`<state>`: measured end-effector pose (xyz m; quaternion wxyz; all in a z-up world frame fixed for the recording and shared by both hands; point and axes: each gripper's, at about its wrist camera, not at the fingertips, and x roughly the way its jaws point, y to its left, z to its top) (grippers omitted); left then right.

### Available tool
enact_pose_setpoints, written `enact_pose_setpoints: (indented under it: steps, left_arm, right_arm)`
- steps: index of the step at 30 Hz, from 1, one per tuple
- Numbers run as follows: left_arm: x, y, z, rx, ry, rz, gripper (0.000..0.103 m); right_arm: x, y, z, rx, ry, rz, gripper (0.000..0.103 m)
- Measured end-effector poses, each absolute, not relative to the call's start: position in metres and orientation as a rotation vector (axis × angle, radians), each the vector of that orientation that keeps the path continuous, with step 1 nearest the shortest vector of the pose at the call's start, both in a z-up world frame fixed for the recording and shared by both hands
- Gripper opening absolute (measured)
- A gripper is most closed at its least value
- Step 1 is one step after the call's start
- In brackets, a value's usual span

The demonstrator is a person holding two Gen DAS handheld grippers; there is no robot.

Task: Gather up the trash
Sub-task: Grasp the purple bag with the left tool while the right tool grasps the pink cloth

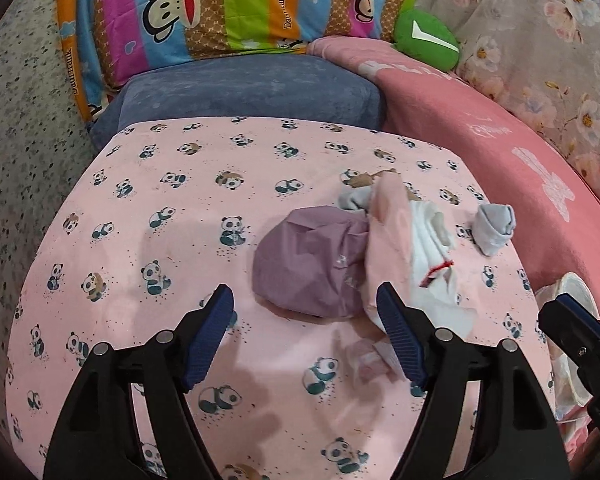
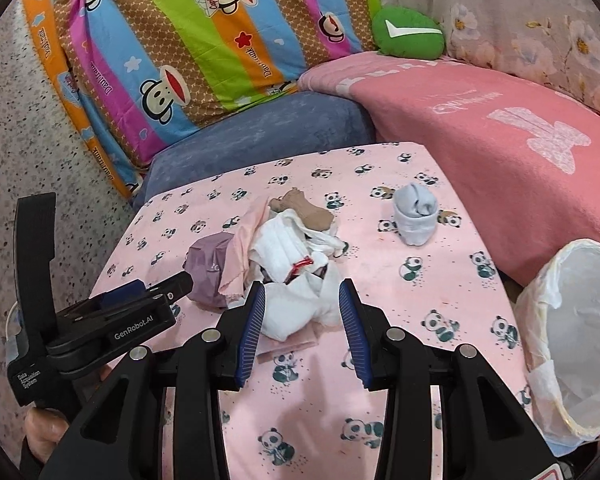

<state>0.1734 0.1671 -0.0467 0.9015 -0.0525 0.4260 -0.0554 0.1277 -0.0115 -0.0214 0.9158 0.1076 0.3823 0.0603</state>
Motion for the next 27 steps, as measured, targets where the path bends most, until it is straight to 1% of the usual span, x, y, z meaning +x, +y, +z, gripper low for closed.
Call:
enact_pose_setpoints:
  steps: [8,15,18,21,22,24,26,27]
  left_arm:
    - [0.2,0.189,-0.056,-0.115,0.881,-0.1,0.072]
    - [0.214,0.198,-0.06,-0.118,0.878,-0.095,0.072]
    - [0.219,0.2,-0.062,-0.118,0.878,-0.095,0.072]
    - [0.222,0.2,-0.064,-0.118,0.883,-0.097,0.072]
    - [0.223,0.2,-0.065,-0.118,0.884,-0.098,0.072]
    - [0.225,0.199,-0.067,-0.118,0.887,-0.1,0.072]
    - [0.226,0.199,-0.068,-0.12,0.888,-0.106,0.072]
    - [0.227,0.198,-0.069,-0.12,0.889,-0.109,0.072]
  right_arm:
    - [0.176,0.029,-0.041,0.204,0.83,0.157,0.04]
    - [0.203,0.043,-0.053,0.207,0.847,0.169,0.04]
    - [0.212,0.049,-0.059,0.205,0.857,0.179,0.038]
    - [0.216,0.054,-0.062,0.201,0.864,0.189,0.033]
    - [0.218,0.055,-0.064,0.199,0.867,0.191,0.029]
    - [0.219,0.057,-0.066,0.199,0.872,0.195,0.025]
    - [0.219,0.058,-0.067,0.199,0.876,0.196,0.013]
    - [0.22,0.058,-0.068,0.204,0.879,0.196,0.011]
